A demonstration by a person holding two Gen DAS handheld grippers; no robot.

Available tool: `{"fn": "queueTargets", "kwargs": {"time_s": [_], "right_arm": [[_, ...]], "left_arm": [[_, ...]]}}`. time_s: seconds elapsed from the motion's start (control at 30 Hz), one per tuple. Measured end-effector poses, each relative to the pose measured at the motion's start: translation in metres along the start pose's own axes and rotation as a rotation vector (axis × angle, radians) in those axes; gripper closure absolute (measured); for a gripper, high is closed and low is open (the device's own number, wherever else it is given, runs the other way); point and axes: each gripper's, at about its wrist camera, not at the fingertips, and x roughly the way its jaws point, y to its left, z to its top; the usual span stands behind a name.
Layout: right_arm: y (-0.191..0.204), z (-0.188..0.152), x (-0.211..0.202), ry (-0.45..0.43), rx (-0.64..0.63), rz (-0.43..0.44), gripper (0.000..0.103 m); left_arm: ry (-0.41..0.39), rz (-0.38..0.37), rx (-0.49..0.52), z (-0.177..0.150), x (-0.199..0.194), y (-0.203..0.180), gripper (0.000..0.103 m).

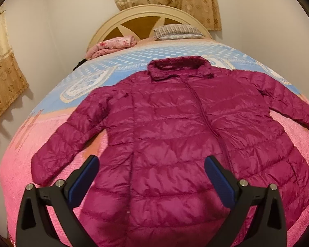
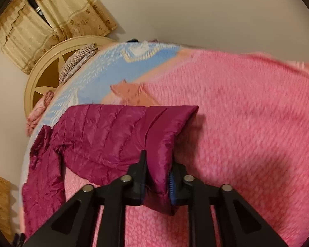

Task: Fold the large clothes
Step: 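Lift the sleeve and fold it across the jacket body, then open the right tool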

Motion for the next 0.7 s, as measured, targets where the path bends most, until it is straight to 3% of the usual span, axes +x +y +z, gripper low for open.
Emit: {"fn": "queueTargets", "kwargs": {"time_s": [0.13,0.33,0.47,0.7], "right_arm": [[0.039,0.021,-0.035,-0.117,-0.117,-0.017,0.092],[0.143,0.034,-0.109,-0.346,-0.383,0.018,0.092],[0.228,0.011,-0.144,-0.434,-0.611,0.091,0.092],[0.325,-0.059,-0.149,-0.427,-0.851,0.210,0.093]], "left_arm": [[-0.015,-0.001,-0.047,0.001,-0.003,0.018,0.000],[-0.027,0.006,-0.098,-0.002,-0.007,0.041,0.000],[-0.022,0.017,-0.129,-0.005,-0.006,0.056,0.000],[-0.014,0.052,-0.171,-0.009,-0.003,0.083,0.000]]}}
